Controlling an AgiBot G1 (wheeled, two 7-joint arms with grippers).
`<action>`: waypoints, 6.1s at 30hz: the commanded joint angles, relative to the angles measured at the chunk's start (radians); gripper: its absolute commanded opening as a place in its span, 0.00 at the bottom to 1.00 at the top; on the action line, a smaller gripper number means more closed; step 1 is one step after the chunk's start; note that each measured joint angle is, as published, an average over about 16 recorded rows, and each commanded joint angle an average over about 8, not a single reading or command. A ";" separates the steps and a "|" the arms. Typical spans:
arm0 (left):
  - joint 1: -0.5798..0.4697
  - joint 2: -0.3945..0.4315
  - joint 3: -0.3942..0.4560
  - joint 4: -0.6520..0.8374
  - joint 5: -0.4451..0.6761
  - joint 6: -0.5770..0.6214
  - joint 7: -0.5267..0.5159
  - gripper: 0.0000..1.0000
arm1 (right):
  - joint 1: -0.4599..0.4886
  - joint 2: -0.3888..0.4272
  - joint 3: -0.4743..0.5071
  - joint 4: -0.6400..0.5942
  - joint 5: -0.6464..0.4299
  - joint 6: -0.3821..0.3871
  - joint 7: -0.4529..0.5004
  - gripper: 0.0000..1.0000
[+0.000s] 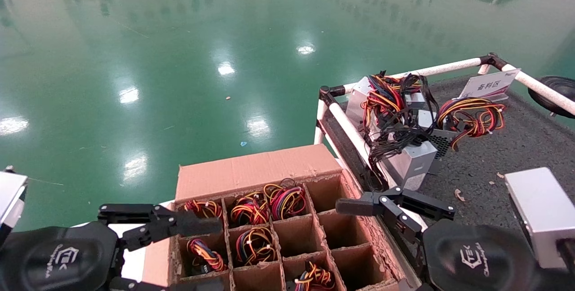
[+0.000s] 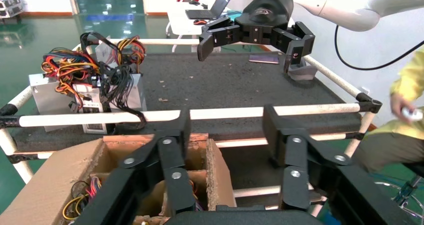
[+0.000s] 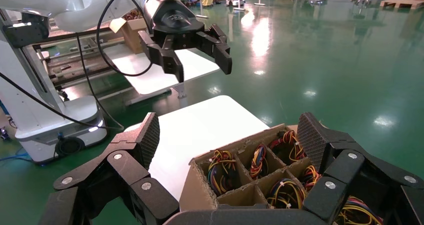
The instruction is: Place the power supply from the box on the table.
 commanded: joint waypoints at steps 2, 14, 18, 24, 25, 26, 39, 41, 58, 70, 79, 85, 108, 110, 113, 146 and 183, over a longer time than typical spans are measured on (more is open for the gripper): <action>0.000 0.000 0.000 0.000 0.000 0.000 0.000 0.00 | 0.000 0.000 0.000 0.000 0.000 0.000 0.000 1.00; 0.000 0.000 0.000 0.000 0.000 0.000 0.000 0.00 | 0.000 0.000 0.000 0.000 0.000 0.000 0.000 1.00; 0.000 0.000 0.000 0.000 0.000 0.000 0.000 0.00 | 0.000 0.000 0.000 0.000 0.000 0.000 0.000 1.00; 0.000 0.000 0.000 0.000 0.000 0.000 0.000 0.00 | 0.000 0.000 0.000 0.001 0.000 0.000 0.000 1.00; 0.000 0.000 0.000 0.000 0.000 0.000 0.000 0.01 | 0.000 0.000 0.000 0.001 0.000 0.000 0.000 1.00; 0.000 0.000 0.000 0.000 0.000 0.000 0.000 0.03 | 0.000 0.000 0.000 0.000 0.000 0.000 0.000 1.00; 0.000 0.000 0.000 0.000 0.000 0.000 0.000 1.00 | 0.037 -0.092 -0.092 -0.080 -0.221 0.128 -0.013 1.00; 0.000 0.000 0.000 0.000 0.000 0.000 0.000 1.00 | 0.053 -0.117 -0.113 -0.112 -0.266 0.150 -0.014 1.00; 0.000 0.000 0.000 0.000 0.000 0.000 0.000 1.00 | 0.121 -0.143 -0.206 -0.219 -0.430 0.117 -0.027 1.00; 0.000 0.000 0.000 0.000 0.000 0.000 0.000 1.00 | 0.071 -0.144 -0.227 -0.156 -0.460 0.160 0.034 0.50; 0.000 0.000 0.000 0.000 0.000 0.000 0.000 1.00 | 0.051 -0.176 -0.250 -0.112 -0.498 0.214 0.081 0.00; 0.000 0.000 0.000 0.000 0.000 0.000 0.000 1.00 | 0.056 -0.200 -0.259 -0.108 -0.523 0.248 0.107 0.00; 0.000 0.000 0.001 0.000 0.000 0.000 0.000 1.00 | 0.075 -0.244 -0.277 -0.171 -0.547 0.263 0.123 0.00; 0.000 0.000 0.001 0.000 0.000 0.000 0.000 1.00 | 0.075 -0.245 -0.275 -0.175 -0.541 0.259 0.121 0.00; 0.000 0.000 0.001 0.000 0.000 0.000 0.000 1.00 | 0.075 -0.244 -0.271 -0.179 -0.530 0.253 0.118 0.00; 0.000 0.000 0.001 0.000 -0.001 0.000 0.000 1.00 | 0.309 0.055 0.034 -0.193 -0.061 0.115 0.360 0.00; 0.000 0.000 0.001 0.000 -0.001 0.000 0.001 1.00 | 0.677 -0.027 -0.025 -1.060 -0.299 0.110 -0.091 0.00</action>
